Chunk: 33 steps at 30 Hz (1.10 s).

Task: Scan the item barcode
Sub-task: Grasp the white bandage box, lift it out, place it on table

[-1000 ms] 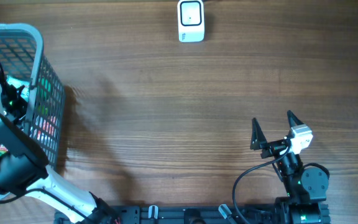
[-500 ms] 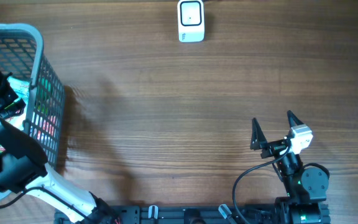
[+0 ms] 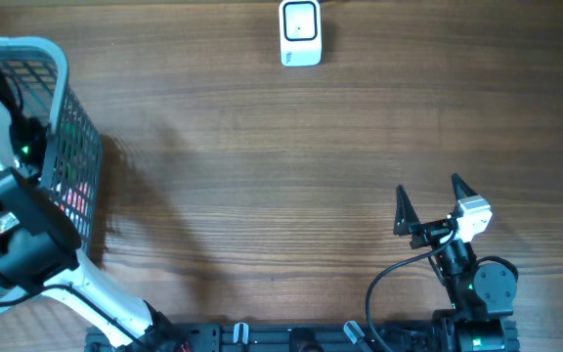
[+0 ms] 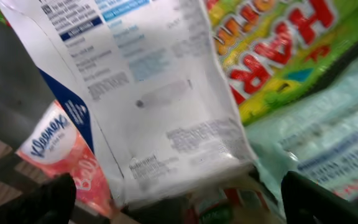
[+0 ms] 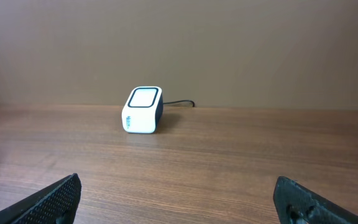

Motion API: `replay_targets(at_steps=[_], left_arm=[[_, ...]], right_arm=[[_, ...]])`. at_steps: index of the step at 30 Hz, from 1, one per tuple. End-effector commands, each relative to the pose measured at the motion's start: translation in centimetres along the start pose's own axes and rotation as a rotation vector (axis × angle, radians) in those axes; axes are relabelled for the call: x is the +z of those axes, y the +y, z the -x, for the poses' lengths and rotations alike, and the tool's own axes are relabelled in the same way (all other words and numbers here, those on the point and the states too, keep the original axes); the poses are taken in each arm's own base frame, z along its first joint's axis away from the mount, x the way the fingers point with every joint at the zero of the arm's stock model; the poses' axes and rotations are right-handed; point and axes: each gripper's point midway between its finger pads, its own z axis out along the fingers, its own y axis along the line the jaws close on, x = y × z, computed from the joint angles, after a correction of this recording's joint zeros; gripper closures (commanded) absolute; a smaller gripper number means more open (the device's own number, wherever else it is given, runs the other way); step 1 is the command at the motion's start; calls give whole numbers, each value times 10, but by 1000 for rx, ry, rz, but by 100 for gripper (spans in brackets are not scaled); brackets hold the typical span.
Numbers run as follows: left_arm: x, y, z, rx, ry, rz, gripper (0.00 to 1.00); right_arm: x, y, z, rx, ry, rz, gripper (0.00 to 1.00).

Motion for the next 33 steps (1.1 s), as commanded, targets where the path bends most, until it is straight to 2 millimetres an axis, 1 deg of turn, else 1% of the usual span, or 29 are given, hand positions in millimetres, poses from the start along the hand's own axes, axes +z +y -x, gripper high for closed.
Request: replay_targets(at_steps=[1,6,10,14,17,19,20,23,24,27,29,31,32,33], left_arm=[[11,6,18,-6,-76,35,0],[12,11,24,-29,-72,59,0],[11,21,24,-89,-77,97,0],[13,26,25,-152,-83,113,0],[25,29,23,-195,-85,115,0],[39,25,20,-200,-82,88,0],[46,26,19,-200,-82,86,0],[55,33,19,-193,-85,103,0],[55,33,19,-187,-90,103,7],[53,28,21,-134,-90,82,20],[50,24,23,-99,-91,69,26],[42,17,25,-62,-95,45,33],[37,13,26,-46,-94,27,39],[32,10,27,-37,-94,14,41]], right_arm=[[0,0,2,-15,-10,0,0],[0,0,2,-16,-10,0,0],[0,1,2,-15,-10,0,0],[0,1,2,-15,-10,0,0],[0,0,2,-15,-10,0,0],[0,0,2,-16,-10,0,0],[0,0,2,-15,-10,0,0],[0,1,2,-16,-10,0,0],[0,1,2,-16,-10,0,0],[0,0,2,-15,-10,0,0],[0,1,2,-16,-10,0,0],[0,0,2,-16,-10,0,0],[0,0,2,-15,-10,0,0],[0,1,2,-15,-10,0,0]])
